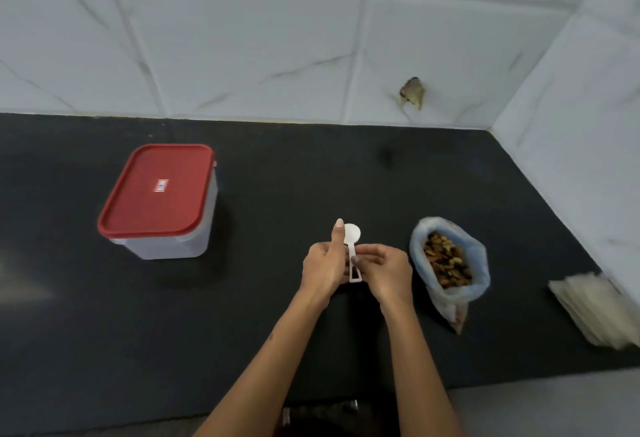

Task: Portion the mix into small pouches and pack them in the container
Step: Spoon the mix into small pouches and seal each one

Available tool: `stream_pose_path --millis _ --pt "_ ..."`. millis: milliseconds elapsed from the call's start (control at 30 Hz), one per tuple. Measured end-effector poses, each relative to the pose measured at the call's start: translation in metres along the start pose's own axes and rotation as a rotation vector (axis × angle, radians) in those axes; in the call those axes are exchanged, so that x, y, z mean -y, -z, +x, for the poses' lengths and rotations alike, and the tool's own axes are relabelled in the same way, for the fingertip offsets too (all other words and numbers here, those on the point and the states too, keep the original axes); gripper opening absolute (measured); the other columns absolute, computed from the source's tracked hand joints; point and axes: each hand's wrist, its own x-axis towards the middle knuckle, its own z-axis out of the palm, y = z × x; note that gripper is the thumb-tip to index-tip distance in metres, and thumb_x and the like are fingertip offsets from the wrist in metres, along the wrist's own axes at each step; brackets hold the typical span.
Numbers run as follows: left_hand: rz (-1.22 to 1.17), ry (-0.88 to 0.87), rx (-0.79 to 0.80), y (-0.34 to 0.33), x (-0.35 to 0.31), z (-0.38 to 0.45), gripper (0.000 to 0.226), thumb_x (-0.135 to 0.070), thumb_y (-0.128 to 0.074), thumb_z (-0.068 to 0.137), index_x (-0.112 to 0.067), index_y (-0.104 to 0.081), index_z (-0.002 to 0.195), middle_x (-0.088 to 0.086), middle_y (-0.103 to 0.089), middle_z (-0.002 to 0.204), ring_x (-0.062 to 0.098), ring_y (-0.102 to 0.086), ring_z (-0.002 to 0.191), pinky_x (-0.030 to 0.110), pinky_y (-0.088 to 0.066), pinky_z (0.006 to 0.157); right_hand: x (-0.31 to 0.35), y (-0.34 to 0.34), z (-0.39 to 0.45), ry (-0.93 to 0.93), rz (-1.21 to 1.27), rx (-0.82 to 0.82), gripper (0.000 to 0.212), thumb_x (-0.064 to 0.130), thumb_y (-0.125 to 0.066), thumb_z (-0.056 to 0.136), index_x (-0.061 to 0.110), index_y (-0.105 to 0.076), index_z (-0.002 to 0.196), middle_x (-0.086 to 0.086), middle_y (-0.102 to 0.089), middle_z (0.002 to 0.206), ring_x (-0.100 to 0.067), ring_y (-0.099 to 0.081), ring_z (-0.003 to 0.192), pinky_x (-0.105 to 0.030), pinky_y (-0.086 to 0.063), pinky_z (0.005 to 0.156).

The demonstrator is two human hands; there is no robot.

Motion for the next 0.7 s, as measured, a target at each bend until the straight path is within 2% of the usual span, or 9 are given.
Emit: stream_pose_path --millis 167,367,567,700 --pt "0.020 0.022 0.079 -0.032 0.014 -0.013 0.060 -0.060 -0.037 0.095 -0.010 -0.069 0.085 0.011 -0.073 0.092 0.021 -0.070 0.087 0.033 -0.058 0.079 -0.021 0.033 -0.011 -0.024 -0.046 -0.062 0.013 0.012 -0.071 0.083 0.024 -0.068 0.086 0.005 -0.071 0.084 -0.009 -0.067 0.082 -0.036 -0.057 0.082" --pt "0.056 0.043 0.089 -0.050 0.023 -0.022 0.056 -0.059 -0.038 0.096 -0.011 -0.066 0.092 0.009 -0.071 0.092 0.019 -0.069 0.086 0.031 -0.057 0.075 -0.034 0.052 -0.020 -0.051 -0.066 -0.073 0.013 0.011 -0.068 0.086 0.018 -0.070 0.096 0.005 -0.070 0.087 -0.007 -0.066 0.084 -0.028 -0.054 0.079" --pt "0.091 0.040 0.072 -0.055 0.021 -0.025 0.057 -0.056 -0.039 0.096 -0.008 -0.065 0.083 0.011 -0.071 0.088 0.020 -0.069 0.082 0.033 -0.058 0.075 -0.038 0.052 -0.021 -0.056 -0.129 -0.082 0.014 0.012 -0.066 0.086 0.020 -0.070 0.097 0.007 -0.070 0.087 -0.008 -0.066 0.085 -0.029 -0.054 0.080" --pt "0.128 0.067 0.070 -0.053 0.018 -0.026 0.057 -0.059 -0.039 0.095 -0.010 -0.064 0.081 0.010 -0.070 0.089 0.021 -0.069 0.082 0.034 -0.059 0.075 -0.038 0.051 -0.021 -0.063 -0.159 -0.086 0.016 0.013 -0.067 0.086 0.018 -0.070 0.101 0.008 -0.068 0.086 -0.008 -0.065 0.086 -0.026 -0.052 0.077"
